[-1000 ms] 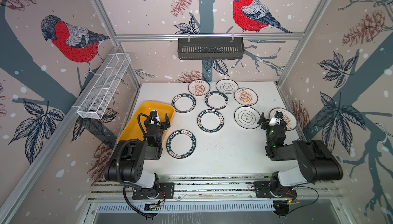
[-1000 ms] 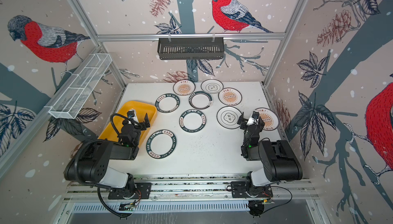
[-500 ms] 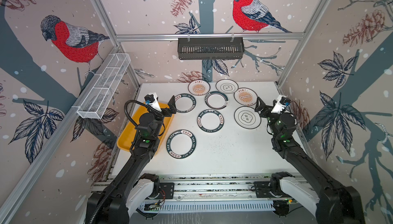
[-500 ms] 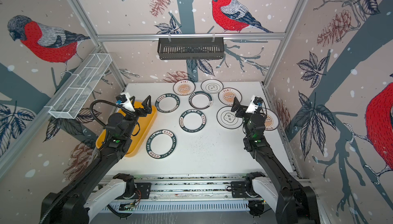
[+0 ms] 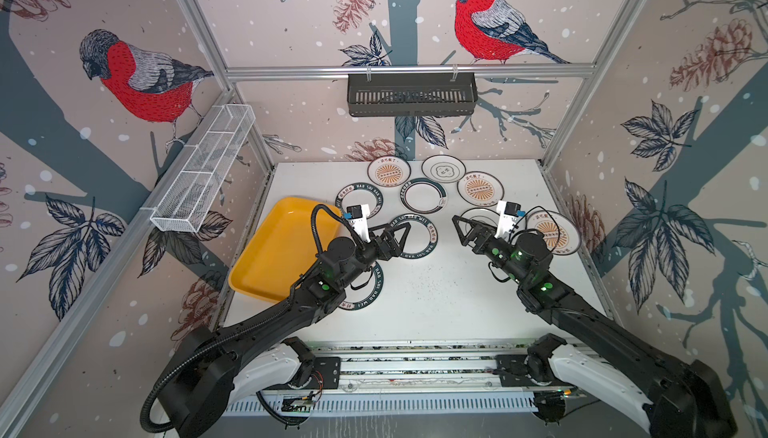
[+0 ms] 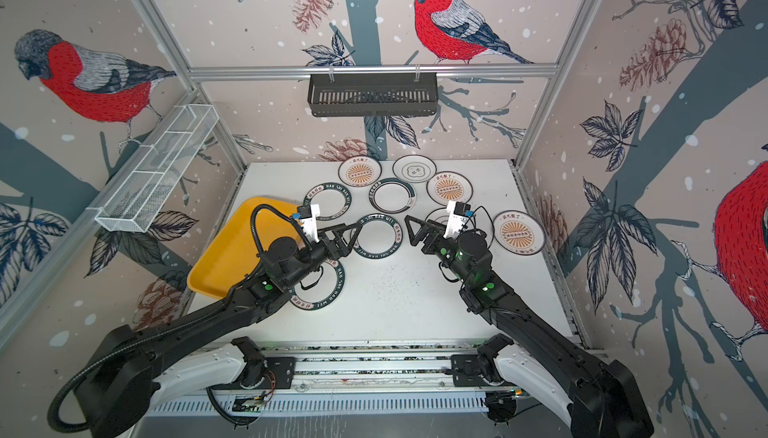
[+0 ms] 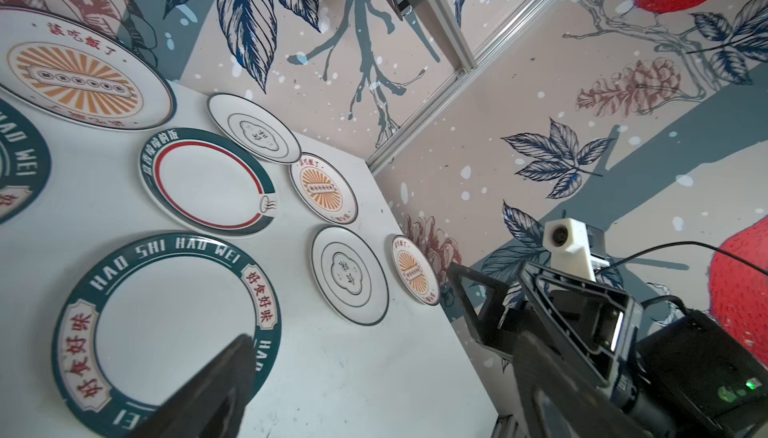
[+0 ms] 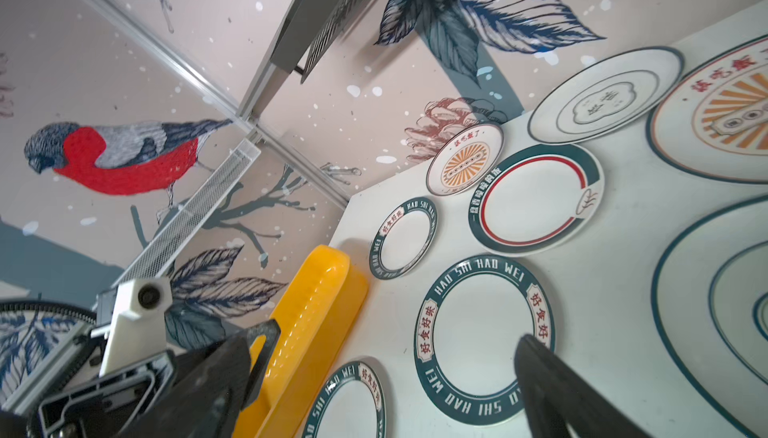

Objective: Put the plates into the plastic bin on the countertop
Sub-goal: 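Move both grippers forward toward the green-rimmed plates in the middle, then grasp the edge of a green-rimmed plate with the right gripper while the left gripper waits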

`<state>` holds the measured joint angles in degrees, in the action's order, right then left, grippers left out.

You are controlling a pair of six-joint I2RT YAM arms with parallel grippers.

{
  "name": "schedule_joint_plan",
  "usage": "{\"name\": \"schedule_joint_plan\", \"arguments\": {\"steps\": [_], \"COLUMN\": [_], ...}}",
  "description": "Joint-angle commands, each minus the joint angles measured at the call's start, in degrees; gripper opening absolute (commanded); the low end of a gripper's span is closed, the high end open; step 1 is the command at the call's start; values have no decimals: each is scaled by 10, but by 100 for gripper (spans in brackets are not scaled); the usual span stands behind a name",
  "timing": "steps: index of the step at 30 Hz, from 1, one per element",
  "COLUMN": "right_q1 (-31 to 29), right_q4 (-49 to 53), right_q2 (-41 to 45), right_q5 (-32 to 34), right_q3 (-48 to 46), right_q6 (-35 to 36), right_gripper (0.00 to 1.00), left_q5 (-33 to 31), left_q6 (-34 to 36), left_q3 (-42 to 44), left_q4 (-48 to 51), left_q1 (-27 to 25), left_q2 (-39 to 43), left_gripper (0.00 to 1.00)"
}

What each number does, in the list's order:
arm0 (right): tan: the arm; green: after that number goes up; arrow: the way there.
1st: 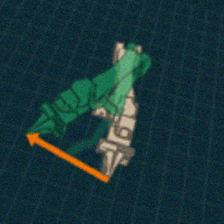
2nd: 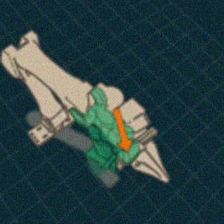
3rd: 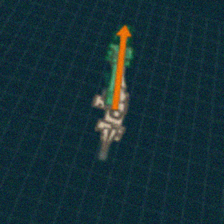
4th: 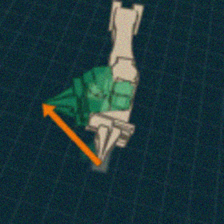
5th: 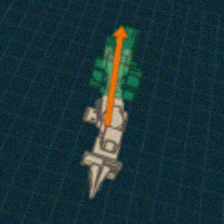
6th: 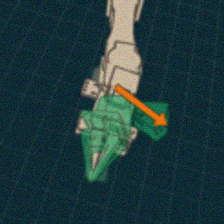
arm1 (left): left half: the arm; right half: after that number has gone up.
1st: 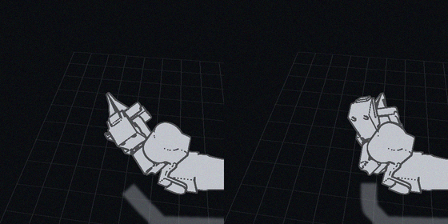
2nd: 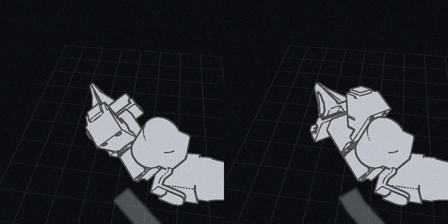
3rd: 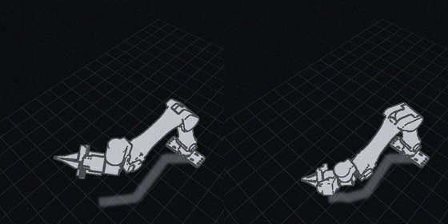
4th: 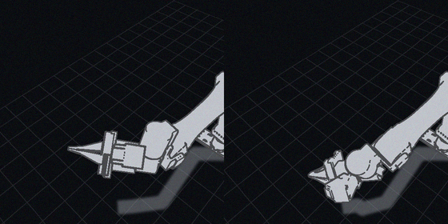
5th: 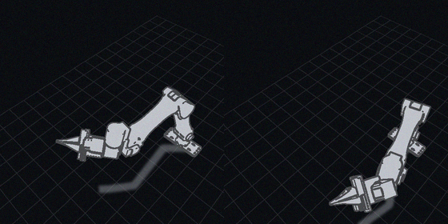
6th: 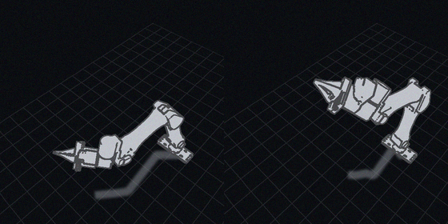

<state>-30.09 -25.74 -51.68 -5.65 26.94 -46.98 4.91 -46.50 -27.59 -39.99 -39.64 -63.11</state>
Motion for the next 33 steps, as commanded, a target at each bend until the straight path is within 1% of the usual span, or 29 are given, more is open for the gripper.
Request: {"name": "schedule_joint_plan", "arguments": {"steps": [1,3,5,7,9,11,13,16,20,22,26,28,29,33], "right_q1": [9,9,14,27,36,40,41,31,28,21,14,14,14,14], "right_q4": [-16,-1,26,49,56,64,65,30,33,28,41,33,34,33], "right_q2": [-9,-26,-49,-81,-111,-143,-179,-238,-321,-348,-369,-381,-390,-425], "right_q5": [-3,6,25,5,-20,-39,-59,-96,-131,-134,-118,-119,-123,-133], "right_q3": [-4,12,27,42,52,63,71,79,108,113,113,111,114,130], "right_q6": [-27,-15,-20,-18,-12,-9,-15,-34,-61,-60,-64,-67,-67,-78], "right_gripper": [100,100,100,99,100,100,100,100,99,100,98,95,92,85], "left_q5": [23,35,61,66,54,35,5,-34,-67,-68,-69,-68,-67,-69], "left_q6": [-66,-74,-70,-30,21,61,97,120,134,137,129,126,126,126], "left_q3": [19,23,3,-42,-90,-124,-145,-156,-165,-166,-148,-134,-130,-127], "left_q4": [-71,-56,-3,102,199,271,314,344,366,369,357,350,349,360], "left_q1": [15,31,50,56,57,56,57,56,56,57,56,57,57,59], "left_q2": [-4,1,0,-3,-3,3,14,21,18,19,34,44,49,60], "left_gripper": [96,96,96,96,96,96,96,96,96,96,96,96,96,96]}}
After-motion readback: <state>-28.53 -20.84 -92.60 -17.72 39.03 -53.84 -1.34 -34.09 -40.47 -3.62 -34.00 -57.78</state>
